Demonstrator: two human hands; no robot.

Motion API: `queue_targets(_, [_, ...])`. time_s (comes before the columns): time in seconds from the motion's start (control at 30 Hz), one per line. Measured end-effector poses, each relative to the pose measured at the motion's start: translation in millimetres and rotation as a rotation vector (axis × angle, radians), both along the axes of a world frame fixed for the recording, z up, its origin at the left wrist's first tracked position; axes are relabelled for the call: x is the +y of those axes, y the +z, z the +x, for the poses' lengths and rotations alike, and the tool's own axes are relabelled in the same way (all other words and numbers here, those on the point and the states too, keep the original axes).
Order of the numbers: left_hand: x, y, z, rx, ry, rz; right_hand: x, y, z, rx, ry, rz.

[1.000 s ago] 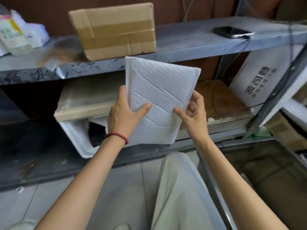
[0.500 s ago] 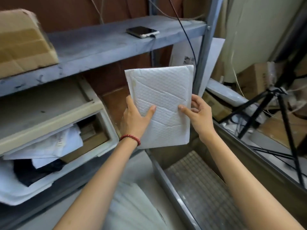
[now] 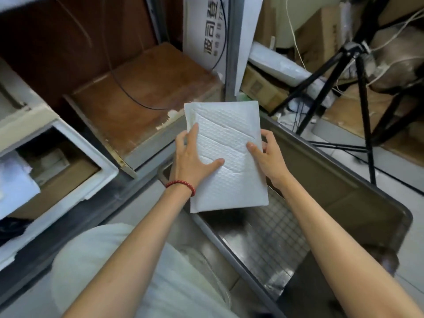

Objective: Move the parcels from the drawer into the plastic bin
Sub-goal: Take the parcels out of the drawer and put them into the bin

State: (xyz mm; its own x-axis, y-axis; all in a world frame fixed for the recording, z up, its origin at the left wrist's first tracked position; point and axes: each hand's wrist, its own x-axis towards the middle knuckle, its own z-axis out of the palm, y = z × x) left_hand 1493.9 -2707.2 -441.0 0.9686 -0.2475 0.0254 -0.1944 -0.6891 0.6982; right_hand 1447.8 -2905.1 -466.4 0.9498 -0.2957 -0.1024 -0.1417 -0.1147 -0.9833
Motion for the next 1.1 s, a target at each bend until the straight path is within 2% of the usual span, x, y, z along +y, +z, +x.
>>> queue_targets(0.07, [0.5,-8.8,2.9,-0.04,-0.099,0.198,-11.1,-11.3,-3.1,0.042,-0.025,0.003])
queue_targets(0.13, [6.2,-18.3,6.0,-0.164,-0.155,0.414,-23.8,-23.0,-5.8,0.097,-0.029,-0.026])
queue_targets(0.2, [14.9,-28.9,7.6,-0.245,-0.154,0.505,-34.1,-36.4,-8.6,0.151,-0.007,-0.099])
queue_targets(0.33, [31.9,-52.4,0.5,-0.285,-0.152,0.597,-33.3,-70.7,-16.6,0.249,0.08,-0.232])
queue_targets(0.47, [33.2,-59.6,4.6,-0.351,-0.105,0.58,-16.7,-112.2,-22.9,0.354,0.193,-0.35])
queue_targets(0.6, [33.3,-63.0,16.0,-0.305,-0.046,0.551,5.1,-153.0,-19.2,0.484,0.202,-0.449])
queue_targets(0.8, [39.2,-68.2,34.1,-0.258,-0.007,0.429,33.2,-184.0,5.8,0.566,0.28,-0.409])
queue_targets(1.03, [71.8,-70.3,52.7,-0.309,-0.012,0.471,59.4,-207.7,23.8,0.609,0.271,-0.294])
queue_targets(1.1, [81.9,-69.2,55.8,-0.305,-0.011,0.489,70.3,-213.6,30.7,0.605,0.32,-0.348])
